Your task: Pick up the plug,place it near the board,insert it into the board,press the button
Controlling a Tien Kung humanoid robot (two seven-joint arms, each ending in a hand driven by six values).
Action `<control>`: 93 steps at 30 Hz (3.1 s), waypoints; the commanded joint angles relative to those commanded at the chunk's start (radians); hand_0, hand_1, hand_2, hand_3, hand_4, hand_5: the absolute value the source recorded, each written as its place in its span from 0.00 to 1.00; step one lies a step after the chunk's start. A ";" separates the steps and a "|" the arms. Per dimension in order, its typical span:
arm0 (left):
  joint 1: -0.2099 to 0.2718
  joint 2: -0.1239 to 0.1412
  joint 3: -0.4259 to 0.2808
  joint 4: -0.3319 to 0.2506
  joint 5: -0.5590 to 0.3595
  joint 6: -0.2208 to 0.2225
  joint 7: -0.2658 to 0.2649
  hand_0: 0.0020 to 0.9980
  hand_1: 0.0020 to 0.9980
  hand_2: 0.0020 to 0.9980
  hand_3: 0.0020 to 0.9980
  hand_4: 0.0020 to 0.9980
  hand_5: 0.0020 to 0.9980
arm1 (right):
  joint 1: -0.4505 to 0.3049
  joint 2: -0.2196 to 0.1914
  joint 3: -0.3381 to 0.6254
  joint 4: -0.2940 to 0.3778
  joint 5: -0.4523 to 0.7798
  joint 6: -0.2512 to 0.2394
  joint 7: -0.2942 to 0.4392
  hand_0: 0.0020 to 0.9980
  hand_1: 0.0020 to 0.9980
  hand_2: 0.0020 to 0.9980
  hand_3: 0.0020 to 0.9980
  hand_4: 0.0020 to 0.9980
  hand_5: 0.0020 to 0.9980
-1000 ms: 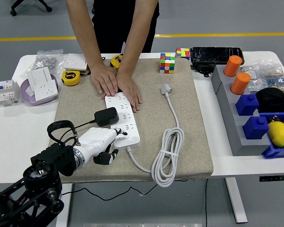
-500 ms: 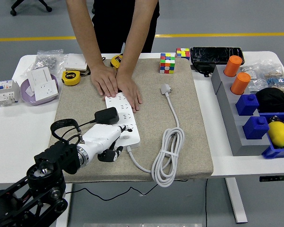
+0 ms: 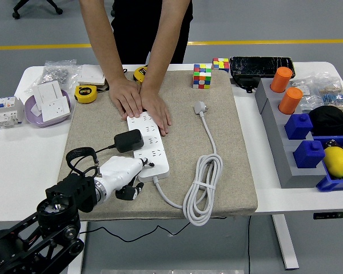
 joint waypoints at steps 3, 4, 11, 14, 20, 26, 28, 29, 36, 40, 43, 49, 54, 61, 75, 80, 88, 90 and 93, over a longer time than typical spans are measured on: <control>-0.002 0.000 0.000 0.003 0.002 0.003 -0.002 0.19 0.04 0.17 0.85 0.48 0.00 | 0.000 0.000 0.000 0.000 0.001 0.000 0.000 0.87 0.78 0.76 0.80 1.00 0.87; -0.002 0.000 -0.001 0.005 0.003 0.005 -0.003 0.19 0.04 0.17 0.85 0.48 0.00 | 0.001 0.000 0.001 0.000 0.000 0.000 0.000 0.87 0.78 0.76 0.80 1.00 0.87; -0.004 -0.003 -0.001 0.009 0.008 0.004 -0.004 0.19 0.04 0.17 0.84 0.48 0.00 | 0.001 0.000 0.001 0.000 0.001 0.000 0.001 0.87 0.78 0.76 0.80 1.00 0.87; -0.003 -0.002 0.000 0.010 0.008 0.003 -0.004 0.19 0.04 0.17 0.84 0.48 0.00 | 0.000 0.000 0.002 0.000 0.000 0.000 0.001 0.87 0.78 0.76 0.80 1.00 0.87; -0.003 -0.002 0.005 0.014 0.009 0.001 -0.003 0.20 0.04 0.17 0.83 0.48 0.00 | -0.001 0.000 0.005 0.000 -0.002 0.000 0.000 0.87 0.78 0.76 0.80 1.00 0.87; -0.003 -0.002 0.013 0.025 0.010 -0.001 -0.004 0.20 0.04 0.17 0.82 0.48 0.00 | 0.001 0.000 0.002 0.000 0.000 0.000 0.001 0.87 0.78 0.76 0.80 1.00 0.87; -0.002 -0.001 0.016 0.029 0.010 -0.002 -0.004 0.20 0.04 0.17 0.82 0.48 0.00 | 0.001 0.000 0.002 0.000 0.000 0.000 0.001 0.87 0.78 0.76 0.80 1.00 0.87; -0.002 -0.001 0.016 0.030 0.011 -0.002 -0.004 0.20 0.04 0.17 0.81 0.47 0.00 | 0.001 0.000 0.003 0.000 -0.001 0.000 0.001 0.87 0.78 0.76 0.80 1.00 0.87; 0.000 0.001 0.013 0.028 0.012 0.002 -0.006 0.20 0.04 0.17 0.80 0.47 0.00 | 0.000 -0.001 0.000 0.000 0.000 0.000 0.001 0.87 0.78 0.76 0.80 1.00 0.87; 0.007 -0.002 -0.009 0.000 0.012 0.025 -0.020 0.20 0.04 0.17 0.80 0.47 0.00 | -0.001 0.000 -0.002 0.000 0.001 0.000 0.001 0.87 0.78 0.76 0.80 1.00 0.87; 0.017 -0.005 -0.040 -0.042 0.012 0.064 -0.041 0.23 0.03 0.16 0.69 0.42 0.00 | -0.002 0.000 -0.002 0.000 0.000 0.000 0.000 0.87 0.78 0.76 0.80 1.00 0.87; 0.045 -0.018 -0.118 -0.084 0.012 0.201 -0.108 0.30 0.10 0.18 0.56 0.78 0.25 | -0.003 0.001 0.000 0.000 -0.002 0.000 -0.001 0.87 0.78 0.76 0.80 1.00 0.87; 0.060 -0.033 -0.166 -0.084 -0.025 0.351 -0.200 0.88 0.73 0.67 0.61 0.91 0.36 | -0.001 0.002 -0.002 0.000 0.001 0.000 0.000 0.87 0.78 0.76 0.80 1.00 0.87; 0.094 -0.066 -0.277 -0.084 -0.059 0.326 -0.279 1.00 1.00 1.00 0.98 1.00 0.59 | -0.001 0.004 -0.003 0.000 0.007 -0.001 0.002 0.87 0.78 0.76 0.80 1.00 0.87; 0.090 -0.030 -0.201 -0.077 -0.020 0.203 -0.227 0.75 0.70 0.68 0.97 0.91 0.35 | 0.002 0.004 -0.006 0.000 0.012 -0.002 0.003 0.87 0.78 0.76 0.80 1.00 0.87; 0.079 -0.021 -0.156 -0.071 0.007 0.153 -0.203 0.39 0.44 0.49 0.93 0.80 0.22 | -0.001 0.004 0.002 0.000 0.003 -0.002 -0.001 0.87 0.78 0.76 0.80 1.00 0.87; 0.059 -0.010 -0.086 -0.036 0.005 0.125 -0.184 0.26 0.19 0.27 0.90 0.66 0.13 | -0.001 0.003 -0.001 0.000 0.004 -0.002 -0.001 0.87 0.78 0.76 0.80 1.00 0.87; 0.052 -0.007 -0.068 -0.017 -0.001 0.119 -0.178 0.20 0.08 0.17 0.87 0.54 0.05 | -0.001 0.003 -0.004 0.000 0.005 -0.002 -0.001 0.87 0.78 0.76 0.80 1.00 0.87; 0.045 -0.007 -0.050 0.007 -0.006 0.118 -0.175 0.20 0.08 0.17 0.87 0.54 0.05 | -0.001 0.002 -0.008 0.000 0.007 -0.002 0.000 0.87 0.78 0.76 0.80 1.00 0.87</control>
